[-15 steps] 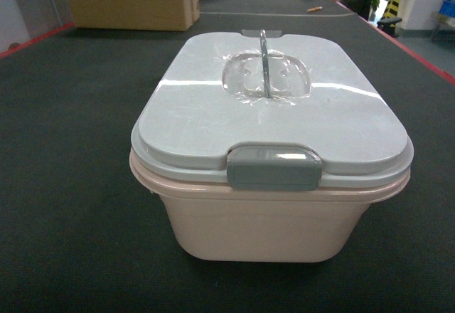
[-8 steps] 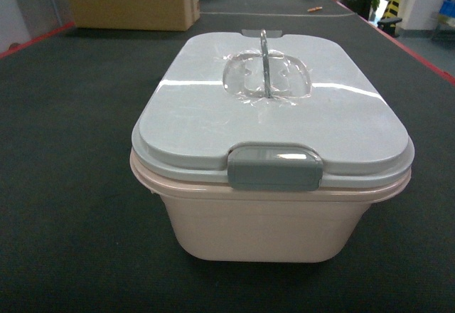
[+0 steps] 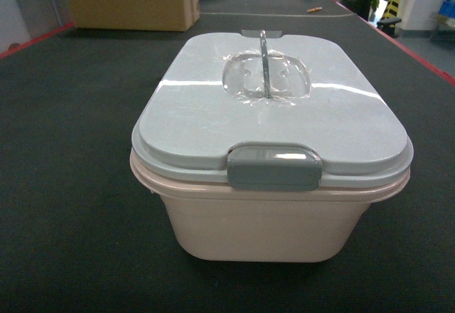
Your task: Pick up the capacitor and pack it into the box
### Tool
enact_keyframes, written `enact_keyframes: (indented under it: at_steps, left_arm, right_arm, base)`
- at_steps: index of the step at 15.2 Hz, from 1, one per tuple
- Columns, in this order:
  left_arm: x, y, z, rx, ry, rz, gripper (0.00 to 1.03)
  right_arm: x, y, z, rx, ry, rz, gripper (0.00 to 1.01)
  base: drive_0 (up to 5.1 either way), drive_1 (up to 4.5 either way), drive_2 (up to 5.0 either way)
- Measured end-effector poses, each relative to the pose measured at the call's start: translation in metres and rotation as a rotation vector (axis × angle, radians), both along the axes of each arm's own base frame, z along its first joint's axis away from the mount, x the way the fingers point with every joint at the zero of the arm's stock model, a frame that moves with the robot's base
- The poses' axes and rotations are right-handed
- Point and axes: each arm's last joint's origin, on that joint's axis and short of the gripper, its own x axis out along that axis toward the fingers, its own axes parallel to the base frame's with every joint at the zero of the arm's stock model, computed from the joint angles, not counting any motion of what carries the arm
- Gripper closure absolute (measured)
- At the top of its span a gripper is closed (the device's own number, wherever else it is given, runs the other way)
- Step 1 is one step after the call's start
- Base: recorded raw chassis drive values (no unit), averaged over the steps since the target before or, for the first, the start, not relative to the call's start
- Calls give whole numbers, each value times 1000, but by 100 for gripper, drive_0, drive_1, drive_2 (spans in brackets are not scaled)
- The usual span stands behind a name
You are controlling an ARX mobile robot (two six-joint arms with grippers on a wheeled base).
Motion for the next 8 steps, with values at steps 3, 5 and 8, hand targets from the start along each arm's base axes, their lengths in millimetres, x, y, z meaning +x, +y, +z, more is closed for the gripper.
enact_keyframes:
  at_steps: [3,5,8]
  left_arm:
    - [-15,0,-13,1,5,0,101]
    - [-26,0,-19,1,4,0,101]
    - [-37,0,-26,1,8,0,101]
  right_arm:
    - [0,0,0,0,0,0,3]
    - [0,0,0,0,0,0,3]
    - [0,0,0,0,0,0,3]
  base:
    - [0,0,0]
    - [0,0,0]
    - [0,0,0]
